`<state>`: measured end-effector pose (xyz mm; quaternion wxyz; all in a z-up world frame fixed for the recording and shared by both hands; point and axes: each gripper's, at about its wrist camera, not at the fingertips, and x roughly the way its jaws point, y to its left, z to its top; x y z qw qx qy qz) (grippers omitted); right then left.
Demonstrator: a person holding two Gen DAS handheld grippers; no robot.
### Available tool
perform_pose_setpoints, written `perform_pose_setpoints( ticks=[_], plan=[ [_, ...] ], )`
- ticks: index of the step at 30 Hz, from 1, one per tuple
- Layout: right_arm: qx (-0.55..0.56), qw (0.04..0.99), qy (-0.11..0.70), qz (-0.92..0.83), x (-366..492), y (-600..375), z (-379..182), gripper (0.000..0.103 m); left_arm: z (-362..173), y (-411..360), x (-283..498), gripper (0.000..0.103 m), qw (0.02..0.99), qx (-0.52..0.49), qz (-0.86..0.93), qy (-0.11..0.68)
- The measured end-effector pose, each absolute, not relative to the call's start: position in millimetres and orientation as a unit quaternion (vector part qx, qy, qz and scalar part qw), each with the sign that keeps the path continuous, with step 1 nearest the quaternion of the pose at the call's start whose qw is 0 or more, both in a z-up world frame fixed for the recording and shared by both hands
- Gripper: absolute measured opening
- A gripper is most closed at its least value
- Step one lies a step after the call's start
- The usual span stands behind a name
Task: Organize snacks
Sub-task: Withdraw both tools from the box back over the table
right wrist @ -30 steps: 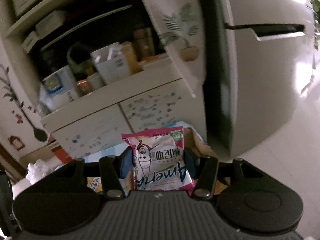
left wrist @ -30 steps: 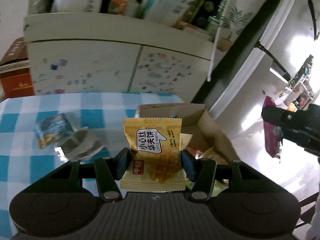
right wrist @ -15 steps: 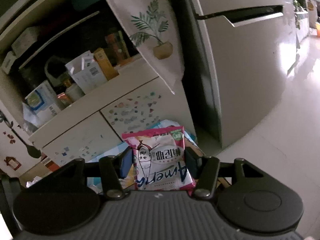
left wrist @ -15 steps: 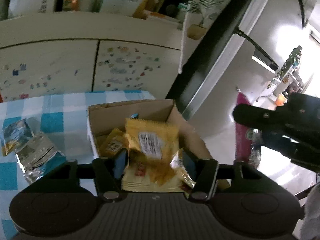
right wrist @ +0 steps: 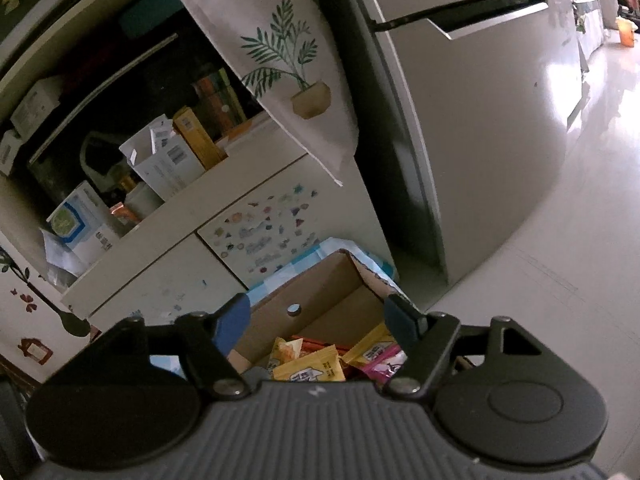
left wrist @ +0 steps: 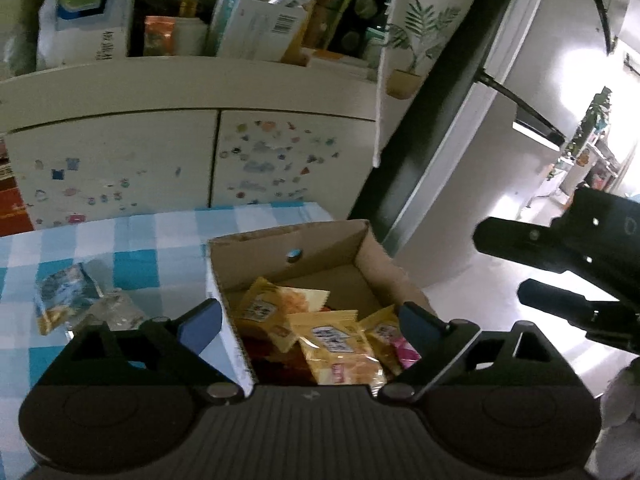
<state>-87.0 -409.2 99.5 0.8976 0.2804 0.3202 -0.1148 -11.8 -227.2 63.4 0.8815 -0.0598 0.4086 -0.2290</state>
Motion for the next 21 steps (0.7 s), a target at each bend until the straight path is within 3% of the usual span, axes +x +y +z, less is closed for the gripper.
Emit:
perform_pose_setpoints(
  ticks=[21],
  plan=[
    [0.238, 0.906, 0.347, -0.048, -65.0, -358.4, 91.3, 0.076, 55.1, -110.2, 27.2, 0.099, 0.898, -0.069, -0.115, 0.418]
  ],
)
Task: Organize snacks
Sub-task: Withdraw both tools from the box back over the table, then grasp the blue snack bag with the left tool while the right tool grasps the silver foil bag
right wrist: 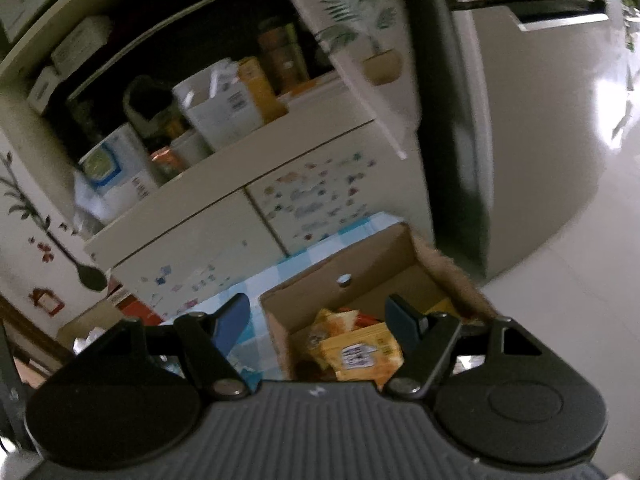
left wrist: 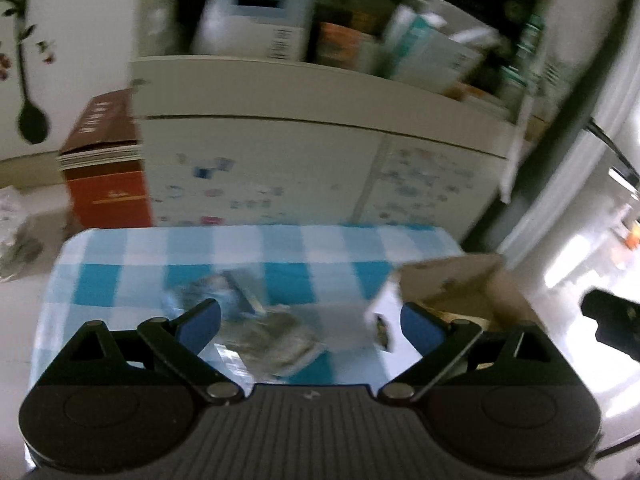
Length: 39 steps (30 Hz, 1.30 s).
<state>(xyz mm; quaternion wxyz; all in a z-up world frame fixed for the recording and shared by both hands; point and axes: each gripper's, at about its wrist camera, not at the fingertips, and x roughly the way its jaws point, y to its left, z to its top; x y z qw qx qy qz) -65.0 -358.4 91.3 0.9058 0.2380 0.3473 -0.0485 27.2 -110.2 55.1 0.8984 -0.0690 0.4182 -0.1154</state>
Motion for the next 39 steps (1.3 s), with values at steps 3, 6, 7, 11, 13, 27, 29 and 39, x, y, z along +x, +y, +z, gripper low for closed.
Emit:
perform_pose_setpoints(
  ticks=[3, 6, 7, 11, 13, 27, 29, 39],
  plan=[
    [0.228, 0.907, 0.353, -0.03, -60.2, -344.4, 88.1, 0.076, 52.6, -89.5, 35.2, 0.099, 0.901, -0.079, -0.09, 0.416],
    [0.217, 0.909, 0.356, -0.01, -57.5, -330.7, 86.5, 0.076, 46.4, -75.1, 44.4, 0.1, 0.902, -0.084, -0.069, 0.419],
    [0.213, 0.91, 0.356, -0.003, -56.7, -326.1, 86.0, 0.076, 44.0, -71.8, 47.3, 0.1, 0.901, -0.083, -0.063, 0.421],
    [0.199, 0.909, 0.366, 0.03, -52.6, -307.0, 81.2, 0.076, 28.0, -64.0, 59.4, 0.1, 0.896, -0.091, -0.046, 0.432],
    [0.194, 0.906, 0.372, 0.045, -51.5, -298.0, 78.0, 0.076, 17.9, -61.4, 67.4, 0.1, 0.891, -0.098, -0.039, 0.442],
    [0.156, 0.899, 0.401, 0.081, -49.7, -264.1, 66.5, 0.076, -33.3, -70.3, 118.5, 0.1, 0.879, -0.083, -0.008, 0.469],
    [0.157, 0.899, 0.402, 0.08, -49.7, -264.3, 66.4, 0.076, -39.4, -73.9, 124.1, 0.1, 0.877, -0.074, -0.007, 0.475],
    [0.155, 0.897, 0.406, 0.082, -47.6, -260.9, 63.9, 0.076, -61.2, -50.8, 111.2, 0.1, 0.863, -0.082, 0.005, 0.499]
  ],
)
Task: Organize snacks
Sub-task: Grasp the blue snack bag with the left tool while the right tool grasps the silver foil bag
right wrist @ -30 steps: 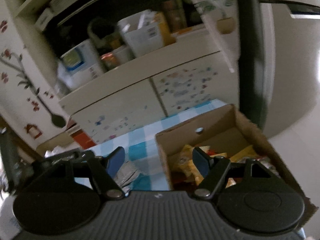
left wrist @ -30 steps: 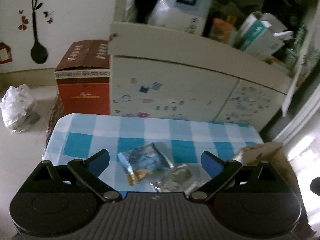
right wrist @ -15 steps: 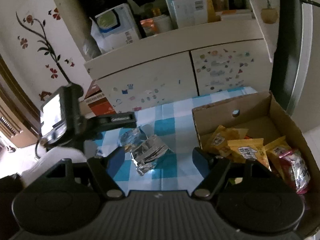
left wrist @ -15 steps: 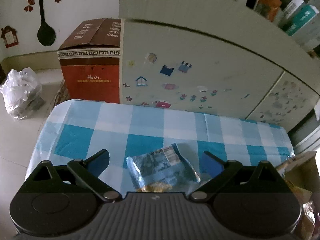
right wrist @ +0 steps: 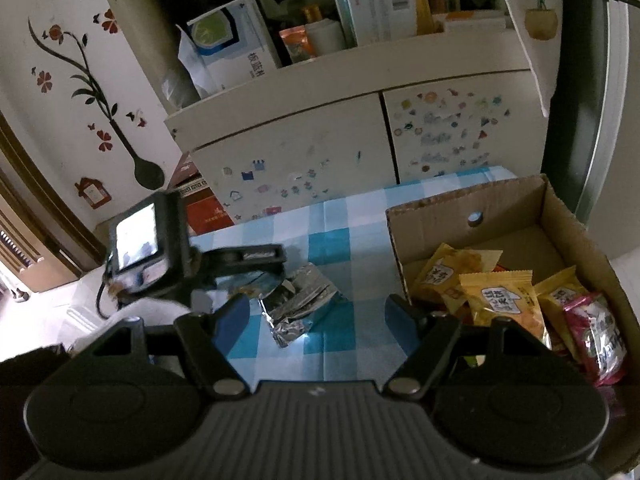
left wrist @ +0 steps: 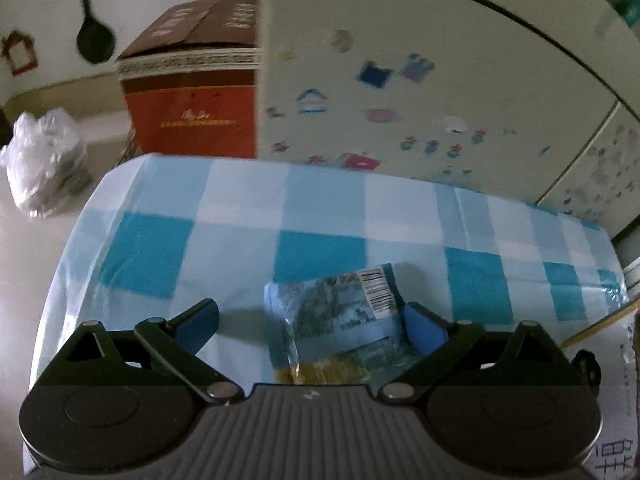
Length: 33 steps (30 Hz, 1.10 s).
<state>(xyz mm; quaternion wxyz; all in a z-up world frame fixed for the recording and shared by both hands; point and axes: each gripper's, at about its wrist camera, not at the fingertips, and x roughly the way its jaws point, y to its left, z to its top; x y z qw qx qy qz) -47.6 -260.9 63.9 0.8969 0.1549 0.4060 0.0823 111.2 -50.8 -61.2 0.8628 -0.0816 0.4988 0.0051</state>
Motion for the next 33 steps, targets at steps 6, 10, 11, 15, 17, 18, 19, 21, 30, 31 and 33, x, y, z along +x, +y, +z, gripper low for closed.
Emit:
perform_pose_setpoints(
  ticks=[6, 10, 11, 15, 17, 18, 19, 21, 30, 31, 33],
  plan=[
    [0.157, 0.894, 0.411, 0.084, -44.2, -256.7, 59.2, 0.076, -57.6, -25.8, 83.9, 0.095, 0.864, -0.072, -0.001, 0.498],
    [0.17, 0.888, 0.419, 0.086, -39.9, -253.3, 51.4, 0.076, -53.5, -9.7, 72.3, 0.091, 0.854, -0.075, -0.004, 0.516],
    [0.174, 0.886, 0.422, 0.087, -38.4, -252.0, 48.7, 0.076, -51.7, -6.0, 69.9, 0.091, 0.851, -0.078, -0.005, 0.52],
    [0.193, 0.875, 0.434, 0.094, -33.3, -245.6, 37.2, 0.076, -46.2, 2.8, 67.2, 0.09, 0.85, -0.06, -0.019, 0.523],
    [0.204, 0.87, 0.439, 0.095, -29.5, -242.0, 31.2, 0.076, -41.4, 6.9, 67.2, 0.091, 0.855, -0.063, -0.031, 0.513],
    [0.209, 0.868, 0.441, 0.094, -27.5, -240.0, 28.5, 0.076, -39.1, 9.1, 67.8, 0.091, 0.858, -0.069, -0.036, 0.508],
    [0.215, 0.865, 0.443, 0.094, -24.4, -238.3, 25.2, 0.076, -37.7, 10.9, 67.8, 0.092, 0.86, -0.075, -0.042, 0.504],
    [0.229, 0.858, 0.45, 0.089, -16.4, -233.6, 17.7, 0.076, -40.1, 11.3, 67.3, 0.093, 0.86, -0.077, -0.049, 0.503],
    [0.256, 0.844, 0.469, 0.043, 18.2, -215.0, -12.5, 0.082, -48.4, 12.8, 75.3, 0.093, 0.859, -0.058, -0.07, 0.504],
    [0.262, 0.841, 0.472, 0.034, 22.0, -215.6, -16.4, 0.083, -48.1, 12.2, 76.4, 0.093, 0.859, -0.061, -0.073, 0.503],
    [0.271, 0.835, 0.479, 0.015, 29.9, -216.7, -25.8, 0.083, -50.1, 11.1, 77.8, 0.093, 0.857, -0.064, -0.078, 0.506]
  ],
)
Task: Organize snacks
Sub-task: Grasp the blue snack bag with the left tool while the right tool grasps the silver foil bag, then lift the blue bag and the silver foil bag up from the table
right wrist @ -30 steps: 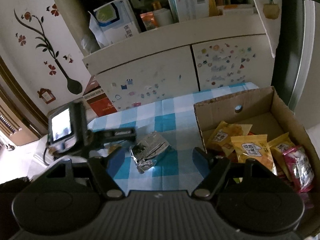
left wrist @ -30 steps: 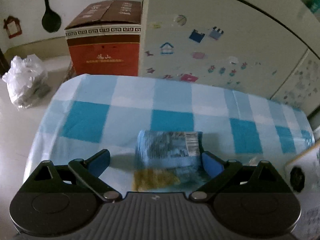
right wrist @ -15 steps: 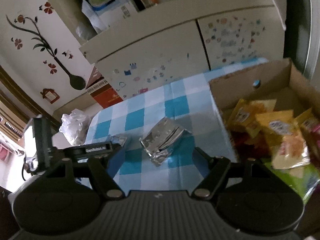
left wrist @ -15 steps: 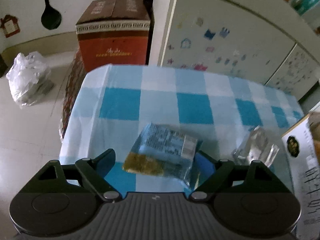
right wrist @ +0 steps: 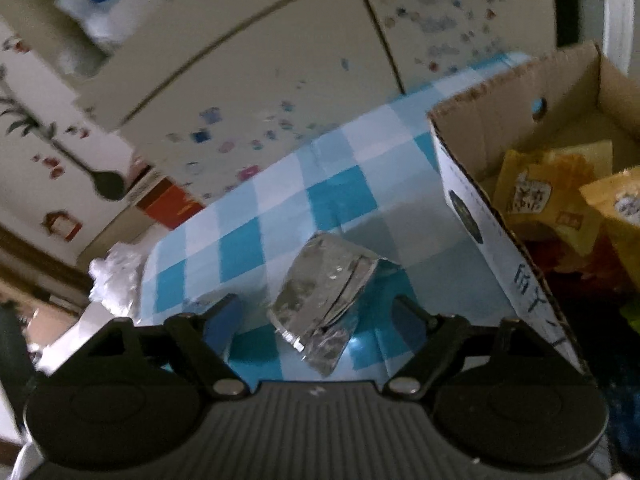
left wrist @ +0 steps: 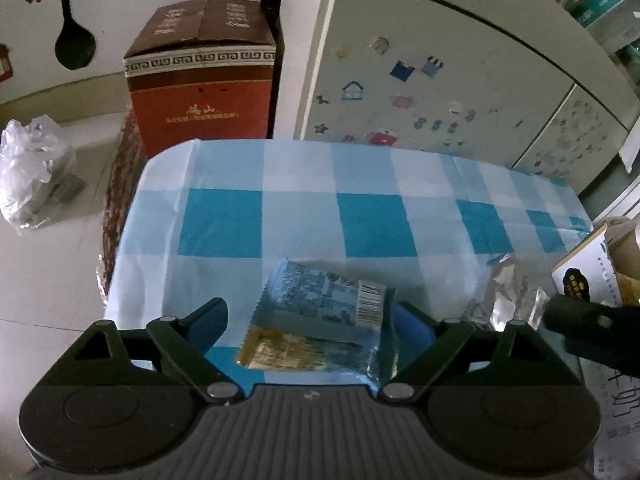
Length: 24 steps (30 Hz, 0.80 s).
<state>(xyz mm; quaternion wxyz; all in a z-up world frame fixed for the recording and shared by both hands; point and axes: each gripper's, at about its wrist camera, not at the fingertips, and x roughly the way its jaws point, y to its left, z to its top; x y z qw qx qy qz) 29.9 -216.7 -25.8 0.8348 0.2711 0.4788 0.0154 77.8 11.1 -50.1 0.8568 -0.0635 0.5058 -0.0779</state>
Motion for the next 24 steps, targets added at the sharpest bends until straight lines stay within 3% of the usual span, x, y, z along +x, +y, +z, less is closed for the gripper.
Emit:
perform_pose_setpoints(
  ticks=[17, 19, 21, 24],
  plan=[
    [0.198, 0.848, 0.492, -0.023, 62.4, -180.5, -51.8, 0.085, -61.5, -11.8, 72.9, 0.1, 0.857, 0.013, -0.111, 0.503],
    [0.181, 0.852, 0.491, -0.027, 62.3, -176.4, -51.8, 0.081, -62.5, -14.7, 72.0, 0.099, 0.858, 0.024, -0.109, 0.501],
    [0.159, 0.858, 0.488, -0.031, 61.0, -173.0, -51.3, 0.07, -62.1, -15.2, 71.6, 0.097, 0.859, 0.025, -0.108, 0.5],
    [0.17, 0.858, 0.484, -0.025, 59.7, -177.5, -50.4, 0.067, -58.8, -11.4, 72.7, 0.086, 0.861, 0.014, -0.097, 0.498]
  ],
)
